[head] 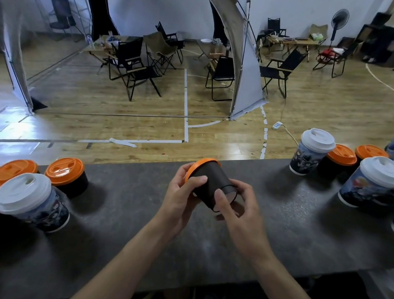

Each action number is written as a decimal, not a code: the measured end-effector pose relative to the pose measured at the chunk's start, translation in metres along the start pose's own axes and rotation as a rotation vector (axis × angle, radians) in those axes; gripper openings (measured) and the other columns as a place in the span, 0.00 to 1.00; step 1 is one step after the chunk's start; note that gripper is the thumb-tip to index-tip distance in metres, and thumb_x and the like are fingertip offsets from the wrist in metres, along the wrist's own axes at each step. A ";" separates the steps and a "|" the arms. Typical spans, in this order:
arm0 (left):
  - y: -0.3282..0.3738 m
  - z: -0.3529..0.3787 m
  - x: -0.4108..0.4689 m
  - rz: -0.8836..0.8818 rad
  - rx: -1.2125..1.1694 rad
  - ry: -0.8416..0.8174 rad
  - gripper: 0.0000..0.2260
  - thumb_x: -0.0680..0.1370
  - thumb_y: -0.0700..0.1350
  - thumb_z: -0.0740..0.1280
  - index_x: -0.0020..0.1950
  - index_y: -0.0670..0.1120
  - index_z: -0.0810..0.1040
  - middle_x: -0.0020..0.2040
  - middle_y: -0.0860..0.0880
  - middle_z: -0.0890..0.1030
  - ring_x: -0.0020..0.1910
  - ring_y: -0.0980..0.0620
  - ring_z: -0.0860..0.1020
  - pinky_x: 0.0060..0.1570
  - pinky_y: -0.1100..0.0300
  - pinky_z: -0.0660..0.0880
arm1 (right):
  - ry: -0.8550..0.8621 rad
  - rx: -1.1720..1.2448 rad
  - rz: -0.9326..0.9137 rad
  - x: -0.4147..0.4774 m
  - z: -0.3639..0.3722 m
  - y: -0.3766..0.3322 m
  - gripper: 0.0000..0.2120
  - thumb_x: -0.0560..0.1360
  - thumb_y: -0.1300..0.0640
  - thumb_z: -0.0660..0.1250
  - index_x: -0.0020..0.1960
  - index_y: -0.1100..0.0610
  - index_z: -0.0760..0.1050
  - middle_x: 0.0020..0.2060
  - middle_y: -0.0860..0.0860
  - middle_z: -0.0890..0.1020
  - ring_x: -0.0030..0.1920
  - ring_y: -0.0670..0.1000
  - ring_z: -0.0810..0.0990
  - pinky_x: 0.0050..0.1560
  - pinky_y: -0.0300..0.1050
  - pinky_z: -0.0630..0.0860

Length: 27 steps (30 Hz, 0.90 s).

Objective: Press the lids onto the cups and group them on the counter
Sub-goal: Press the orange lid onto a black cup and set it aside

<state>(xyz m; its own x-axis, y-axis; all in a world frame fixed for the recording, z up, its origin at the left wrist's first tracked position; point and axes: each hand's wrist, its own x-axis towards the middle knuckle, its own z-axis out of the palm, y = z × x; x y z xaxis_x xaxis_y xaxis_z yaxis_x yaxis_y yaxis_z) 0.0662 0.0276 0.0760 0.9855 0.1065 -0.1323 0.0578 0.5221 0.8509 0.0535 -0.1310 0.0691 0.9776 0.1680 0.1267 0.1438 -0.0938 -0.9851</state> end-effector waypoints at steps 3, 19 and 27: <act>0.000 0.004 -0.001 -0.023 0.084 0.022 0.27 0.70 0.45 0.79 0.67 0.44 0.75 0.58 0.41 0.83 0.53 0.45 0.84 0.48 0.53 0.81 | 0.077 -0.337 -0.213 0.000 0.000 0.004 0.30 0.71 0.49 0.79 0.68 0.48 0.70 0.61 0.43 0.77 0.58 0.43 0.79 0.53 0.33 0.77; -0.005 0.001 -0.001 -0.015 -0.001 -0.011 0.34 0.65 0.48 0.77 0.67 0.39 0.72 0.58 0.38 0.81 0.53 0.44 0.84 0.45 0.52 0.81 | 0.090 -0.223 -0.104 -0.001 -0.002 0.005 0.28 0.69 0.31 0.70 0.64 0.40 0.68 0.58 0.35 0.76 0.57 0.44 0.79 0.51 0.46 0.81; -0.014 0.010 -0.004 -0.140 0.159 0.109 0.29 0.69 0.52 0.78 0.65 0.43 0.72 0.60 0.40 0.81 0.55 0.46 0.83 0.38 0.57 0.80 | 0.180 -0.402 -0.153 0.001 -0.006 0.007 0.29 0.68 0.43 0.80 0.64 0.45 0.72 0.58 0.40 0.78 0.59 0.41 0.77 0.54 0.39 0.77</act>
<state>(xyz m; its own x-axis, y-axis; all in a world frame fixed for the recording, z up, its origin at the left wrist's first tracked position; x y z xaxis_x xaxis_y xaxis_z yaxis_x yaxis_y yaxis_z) 0.0636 0.0114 0.0700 0.9437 0.1373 -0.3010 0.2255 0.3991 0.8888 0.0560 -0.1374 0.0625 0.9464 0.0397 0.3206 0.3022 -0.4597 -0.8351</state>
